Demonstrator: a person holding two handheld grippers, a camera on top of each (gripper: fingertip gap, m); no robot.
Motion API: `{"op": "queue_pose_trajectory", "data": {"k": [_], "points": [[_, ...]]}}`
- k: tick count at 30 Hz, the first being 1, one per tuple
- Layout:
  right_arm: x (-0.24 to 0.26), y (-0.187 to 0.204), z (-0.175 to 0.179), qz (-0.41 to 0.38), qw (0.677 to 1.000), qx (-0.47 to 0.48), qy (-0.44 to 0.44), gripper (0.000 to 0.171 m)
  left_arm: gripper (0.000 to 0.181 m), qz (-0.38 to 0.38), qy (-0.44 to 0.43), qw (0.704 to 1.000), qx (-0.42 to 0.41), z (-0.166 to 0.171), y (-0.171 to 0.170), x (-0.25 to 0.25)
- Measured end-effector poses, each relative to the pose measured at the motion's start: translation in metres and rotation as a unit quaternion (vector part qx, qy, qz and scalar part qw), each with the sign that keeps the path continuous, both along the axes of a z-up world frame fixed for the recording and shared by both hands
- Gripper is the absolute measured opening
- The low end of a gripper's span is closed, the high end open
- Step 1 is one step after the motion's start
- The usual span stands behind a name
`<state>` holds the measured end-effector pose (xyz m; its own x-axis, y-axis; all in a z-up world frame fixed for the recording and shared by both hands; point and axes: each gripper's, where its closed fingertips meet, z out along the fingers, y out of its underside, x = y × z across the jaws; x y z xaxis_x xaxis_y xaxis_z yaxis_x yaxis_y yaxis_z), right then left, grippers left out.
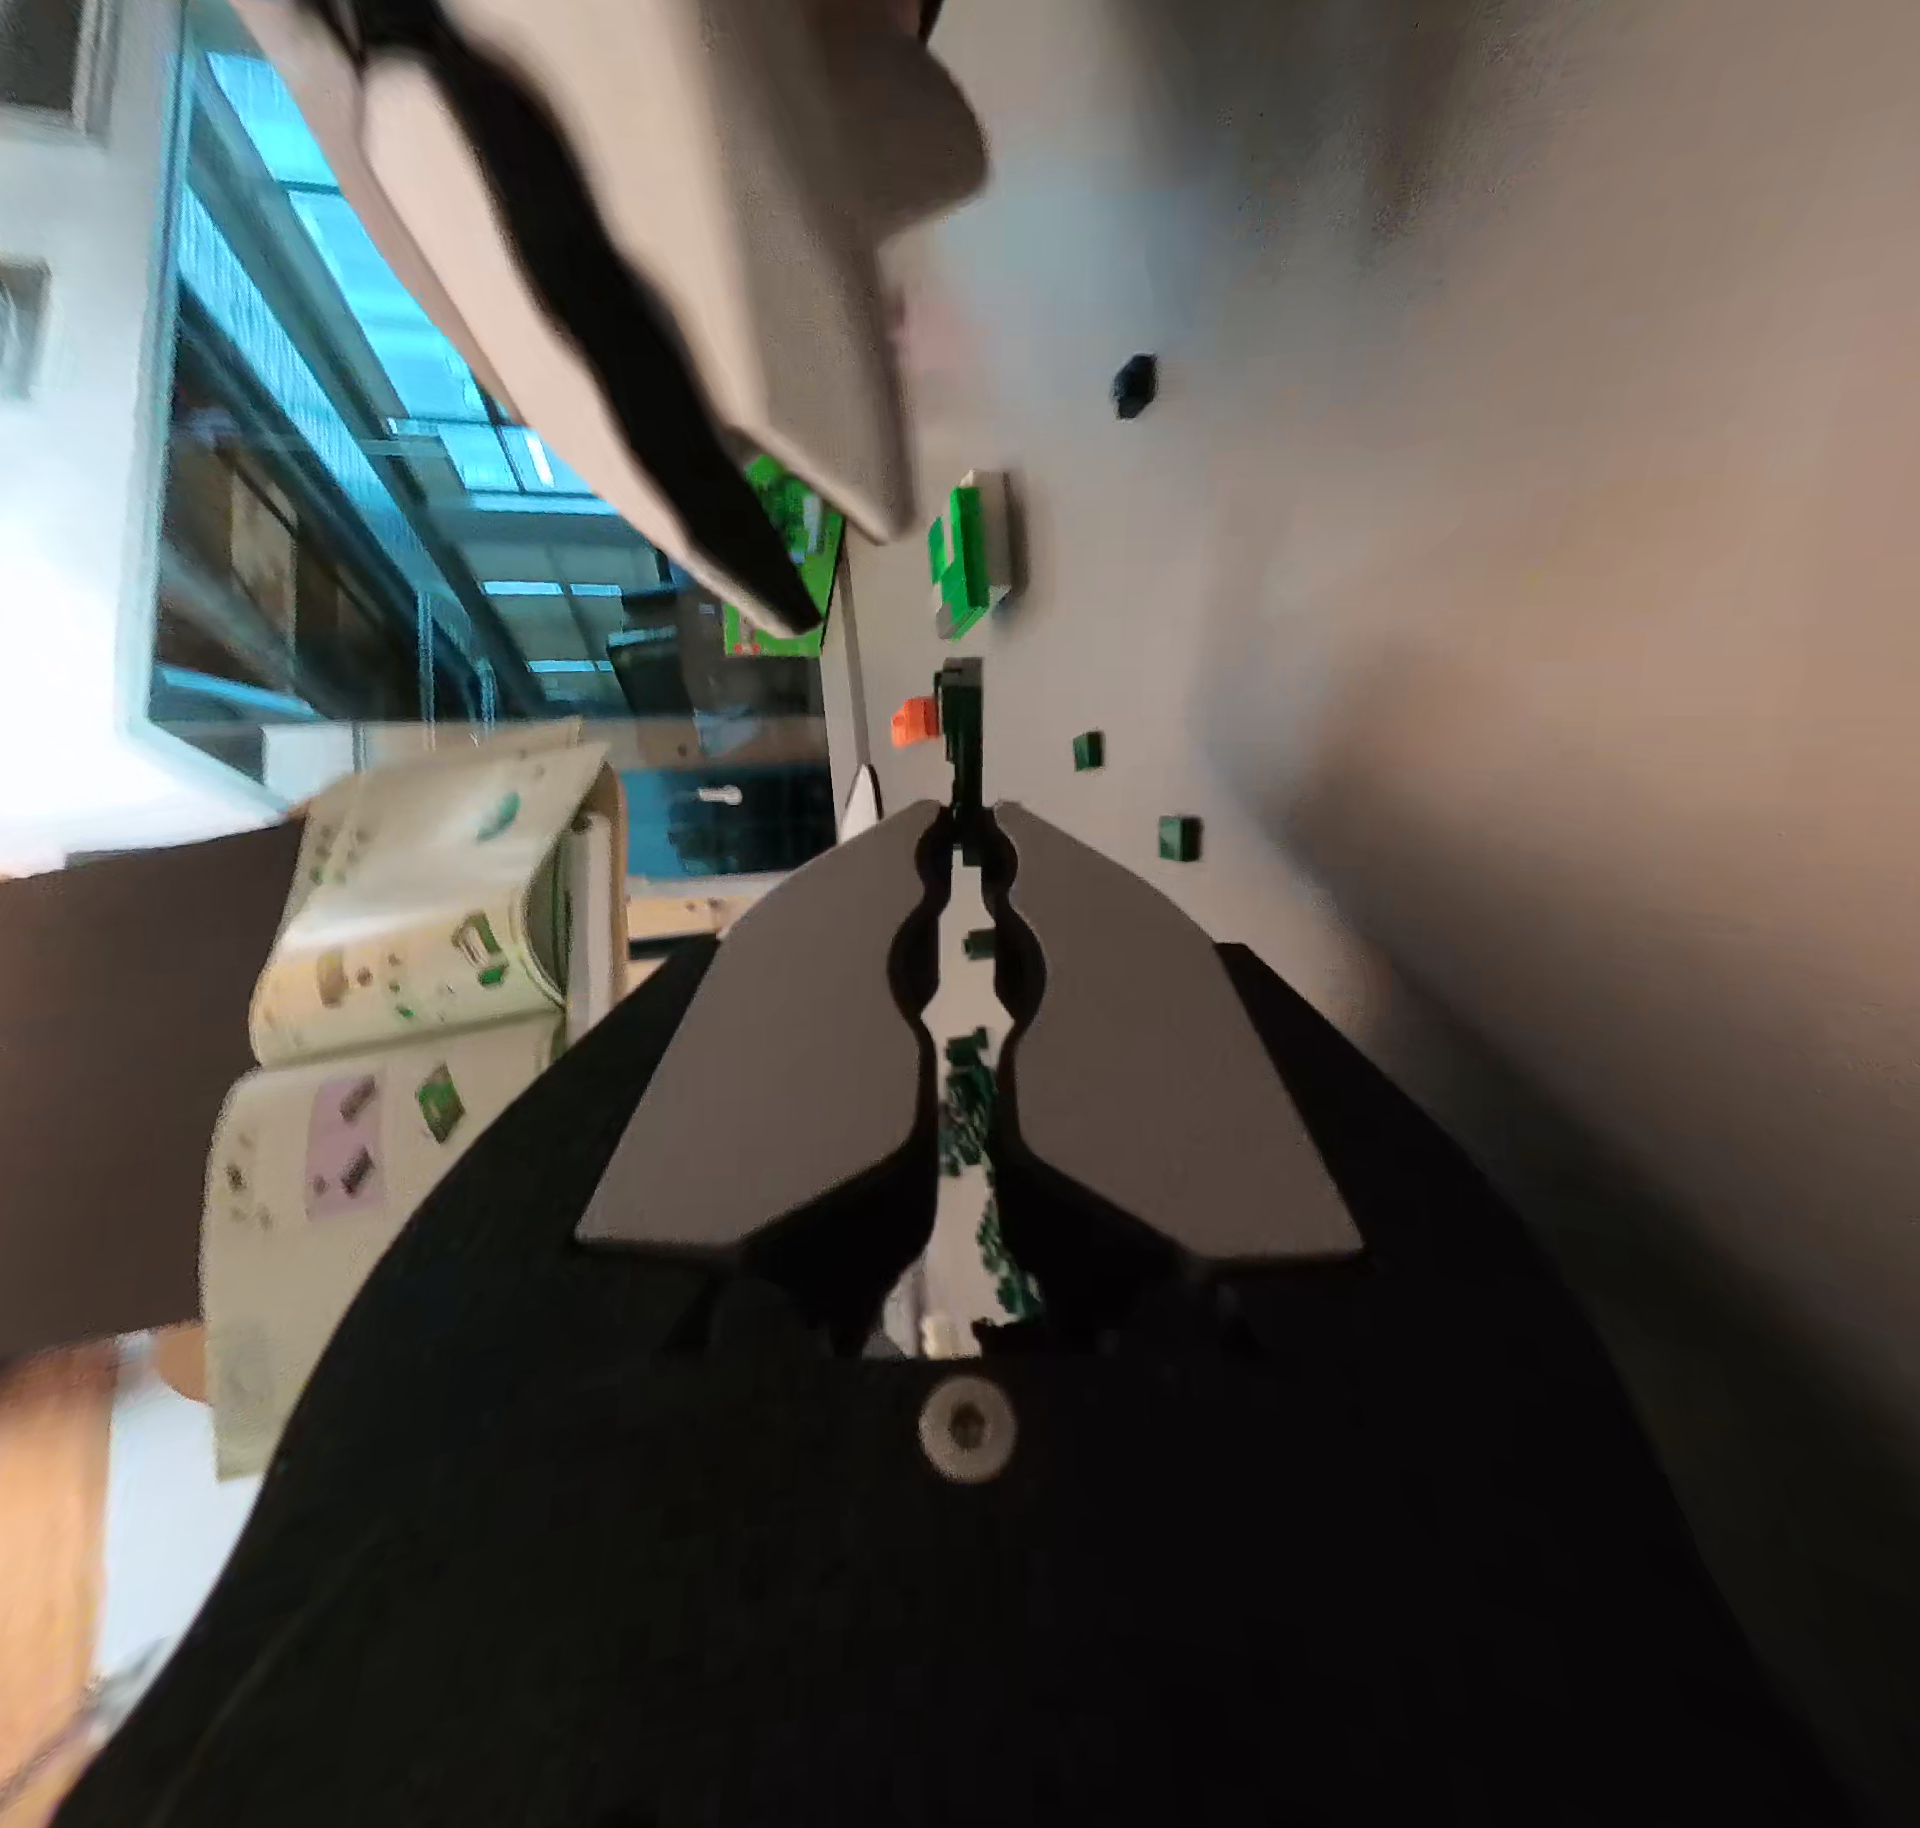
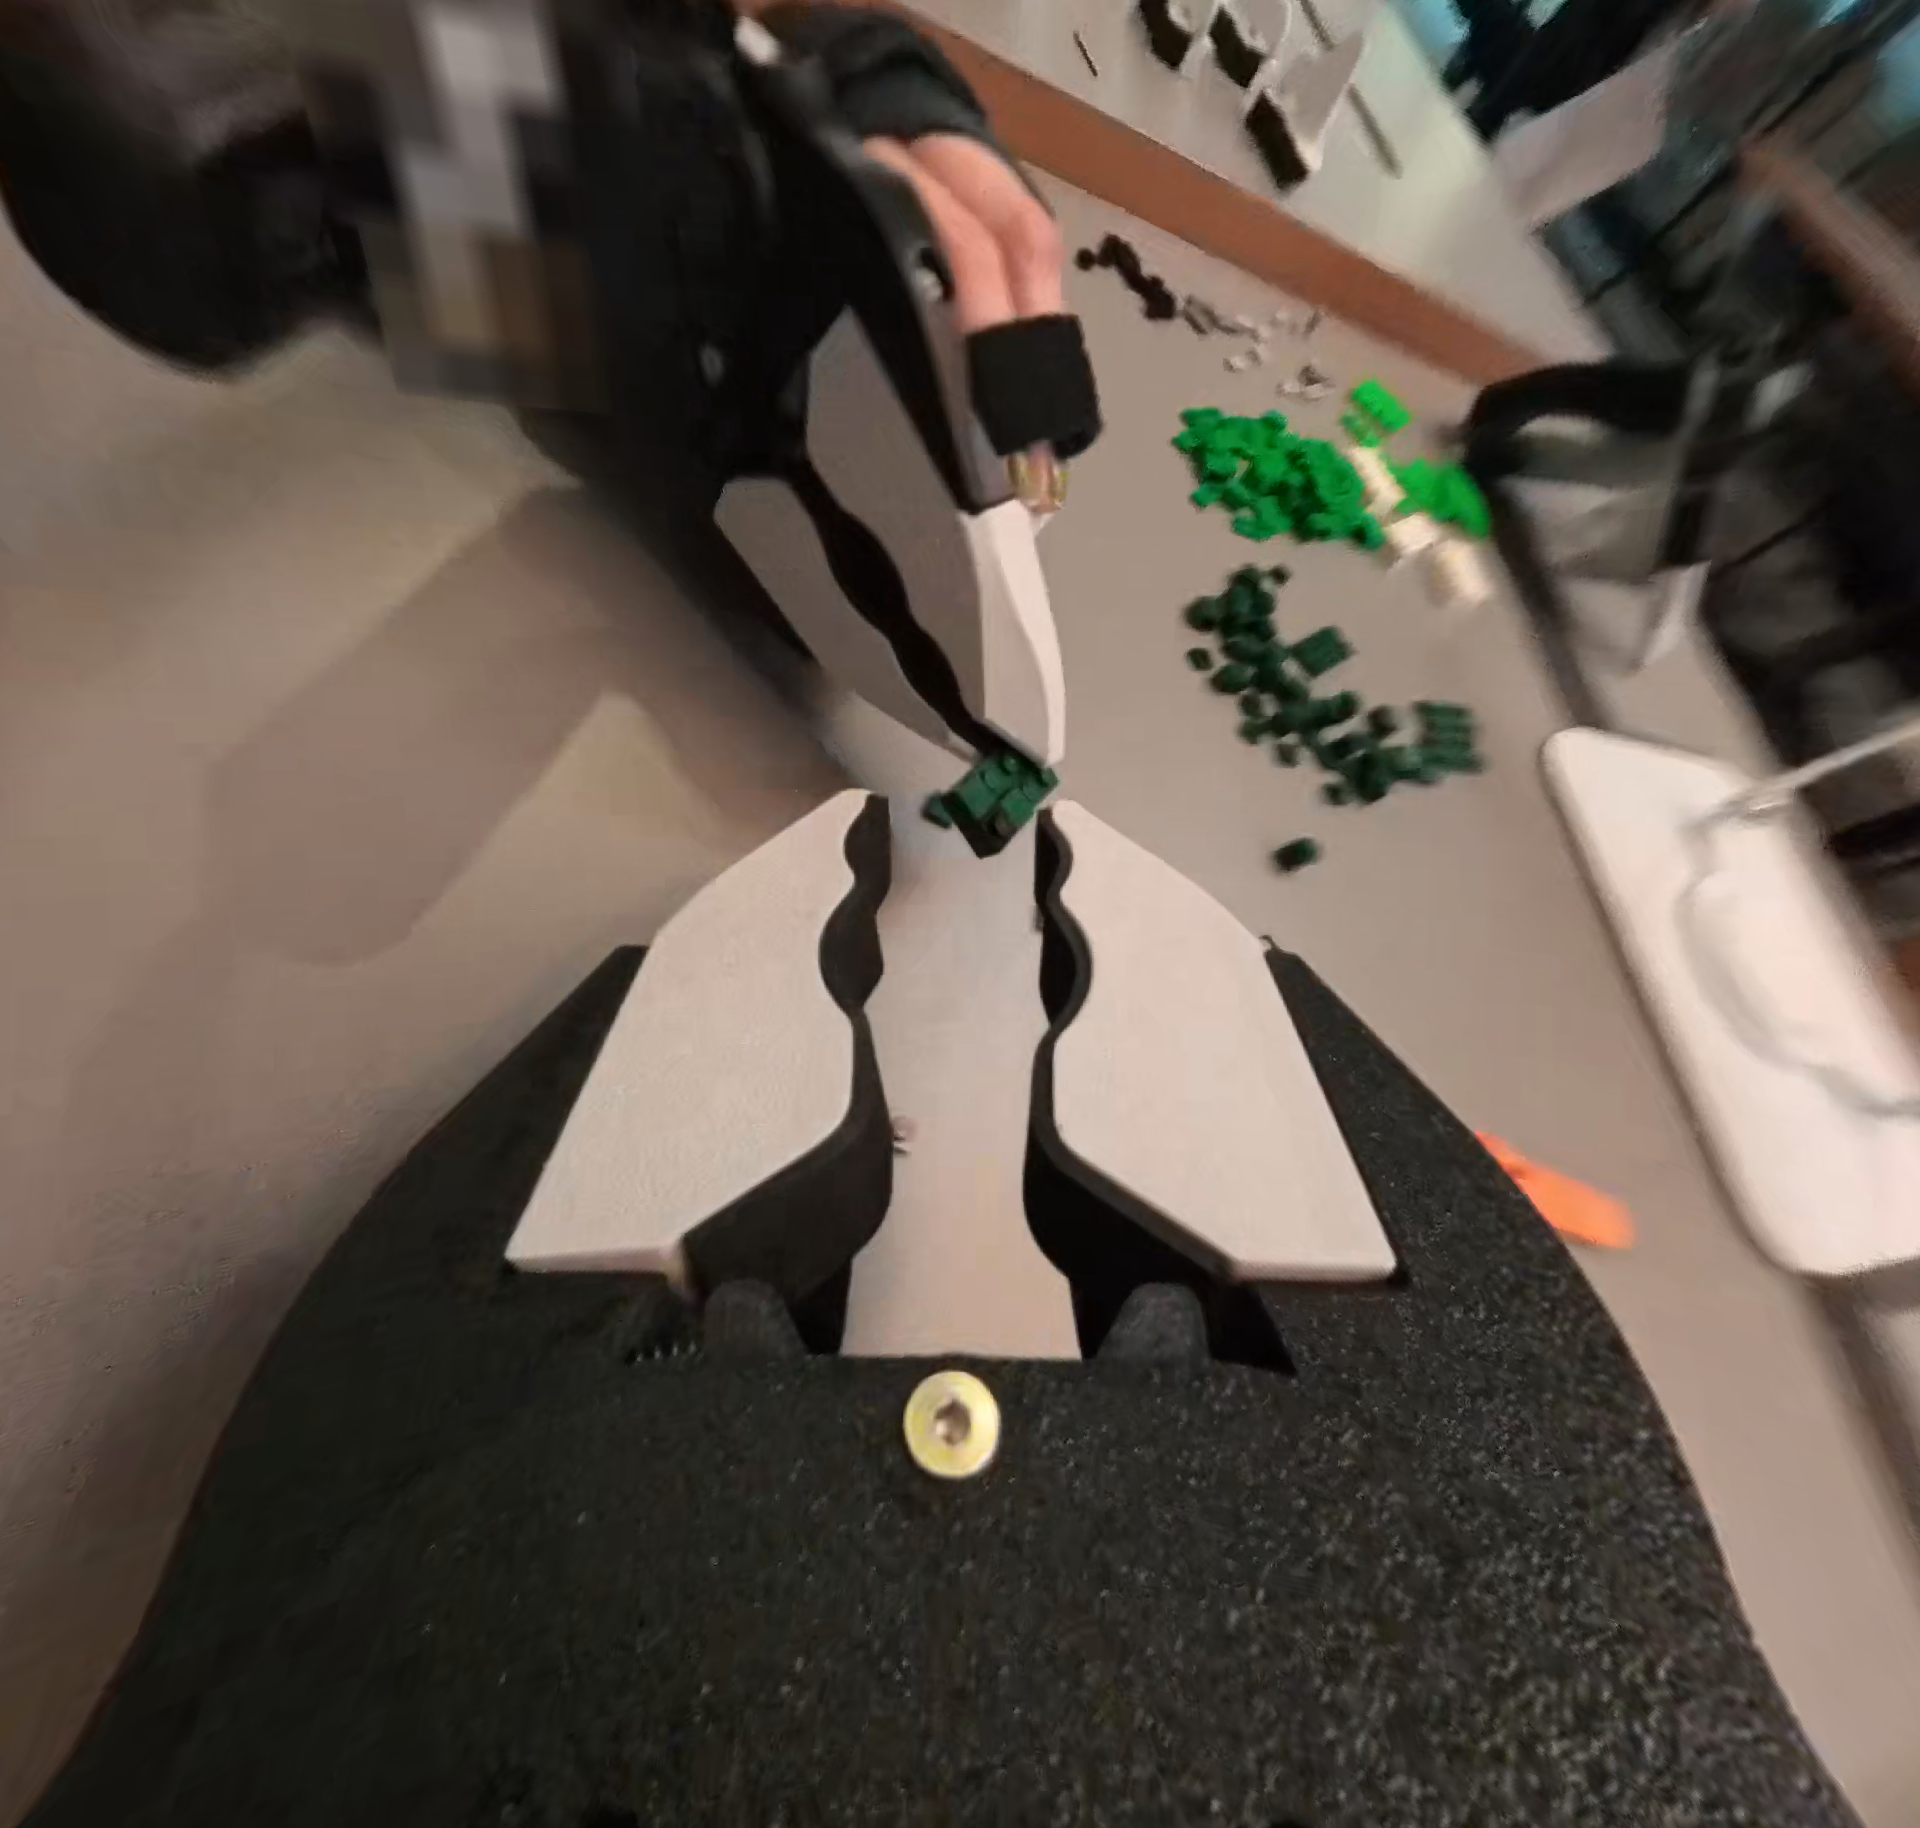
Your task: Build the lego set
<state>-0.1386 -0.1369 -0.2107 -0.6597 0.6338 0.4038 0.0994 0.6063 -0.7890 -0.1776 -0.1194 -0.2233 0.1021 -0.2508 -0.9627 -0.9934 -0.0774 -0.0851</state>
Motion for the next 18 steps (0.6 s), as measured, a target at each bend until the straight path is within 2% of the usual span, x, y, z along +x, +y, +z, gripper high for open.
{"op": "queue_pose_trajectory", "data": {"k": [3,5,7,9,12,15,16,18], "points": [[-0.006,0.001,-0.006,-0.021,0.988,0.137,0.070,0.023,0.004,0.010,-0.020,1.000,0.002,0.002,0.001,-0.001],[-0.009,-0.001,-0.010,-0.020,0.977,0.189,0.094,0.022,0.004,0.011,-0.023,1.000,0.008,0.004,0.001,0.001],[-0.011,-0.007,-0.014,-0.016,0.973,0.204,0.104,0.021,0.004,0.010,-0.031,0.999,0.009,0.005,0.001,0.004],[-0.015,-0.003,-0.012,-0.032,0.965,0.229,0.125,0.008,0.004,0.011,-0.030,0.999,0.002,0.003,0.000,0.004],[-0.013,0.000,-0.009,-0.025,0.961,0.240,0.136,0.007,0.005,0.001,-0.042,0.999,0.002,0.005,-0.002,0.007],[-0.012,0.012,-0.004,-0.028,0.959,0.237,0.152,0.006,0.021,-0.022,-0.154,0.988,-0.018,0.007,-0.004,0.015],[-0.010,0.015,-0.001,-0.025,0.960,0.227,0.163,0.007,0.028,-0.039,-0.214,0.975,-0.033,0.008,-0.005,0.020],[-0.004,0.015,0.009,0.001,0.963,0.194,0.189,0.006,0.036,-0.090,-0.345,0.932,-0.066,0.014,-0.011,0.033]]}}
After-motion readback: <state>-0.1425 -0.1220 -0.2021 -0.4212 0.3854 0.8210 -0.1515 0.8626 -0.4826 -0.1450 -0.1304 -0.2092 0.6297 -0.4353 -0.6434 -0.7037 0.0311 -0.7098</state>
